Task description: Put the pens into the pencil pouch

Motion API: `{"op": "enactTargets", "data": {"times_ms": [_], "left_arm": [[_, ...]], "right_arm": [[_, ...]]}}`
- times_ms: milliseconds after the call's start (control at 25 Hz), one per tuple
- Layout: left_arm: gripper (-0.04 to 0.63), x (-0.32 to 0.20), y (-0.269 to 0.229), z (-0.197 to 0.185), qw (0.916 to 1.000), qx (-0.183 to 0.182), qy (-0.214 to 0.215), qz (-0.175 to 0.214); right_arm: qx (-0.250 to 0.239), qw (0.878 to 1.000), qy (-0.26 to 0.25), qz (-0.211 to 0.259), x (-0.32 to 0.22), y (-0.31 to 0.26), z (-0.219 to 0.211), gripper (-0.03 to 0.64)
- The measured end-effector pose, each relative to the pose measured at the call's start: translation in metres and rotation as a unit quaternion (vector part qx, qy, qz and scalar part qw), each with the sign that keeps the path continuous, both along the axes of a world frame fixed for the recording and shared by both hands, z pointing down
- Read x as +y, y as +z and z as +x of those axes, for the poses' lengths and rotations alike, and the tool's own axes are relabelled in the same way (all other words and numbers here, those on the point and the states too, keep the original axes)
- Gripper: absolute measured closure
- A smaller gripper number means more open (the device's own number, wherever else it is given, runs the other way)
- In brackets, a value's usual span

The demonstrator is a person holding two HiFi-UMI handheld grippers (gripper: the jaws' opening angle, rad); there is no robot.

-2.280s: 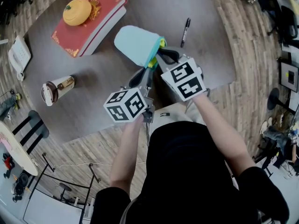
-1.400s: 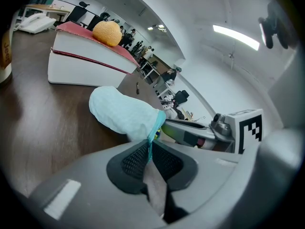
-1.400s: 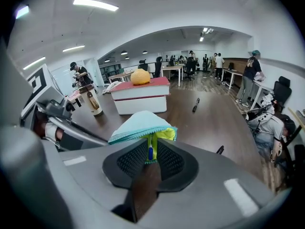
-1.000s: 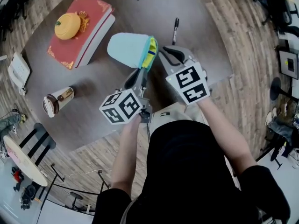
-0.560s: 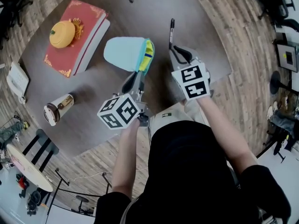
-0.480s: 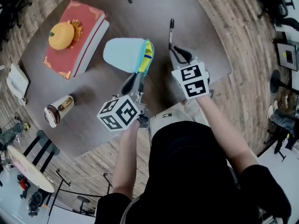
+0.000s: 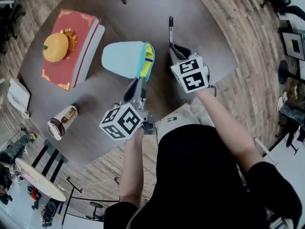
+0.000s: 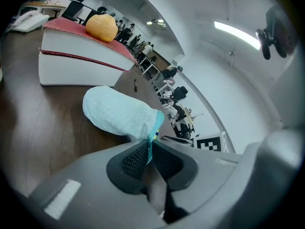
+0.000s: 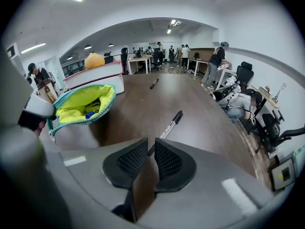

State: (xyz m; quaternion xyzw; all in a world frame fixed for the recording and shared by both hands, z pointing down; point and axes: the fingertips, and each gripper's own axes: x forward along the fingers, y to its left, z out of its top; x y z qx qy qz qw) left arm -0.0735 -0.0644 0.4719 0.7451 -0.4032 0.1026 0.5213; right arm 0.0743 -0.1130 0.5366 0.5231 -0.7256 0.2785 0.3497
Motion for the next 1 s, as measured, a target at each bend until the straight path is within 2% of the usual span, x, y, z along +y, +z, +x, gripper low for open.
{"op": "enactTargets", "data": {"times_ms": [1000], "left_arm": [[0.572,0.004,0.009,-0.006,0.9997,-0.008,-0.001,-0.024]], "right_arm": [[-0.012,0.999,0.027,-0.016,-0.011,0.032,0.001,0.569]]}}
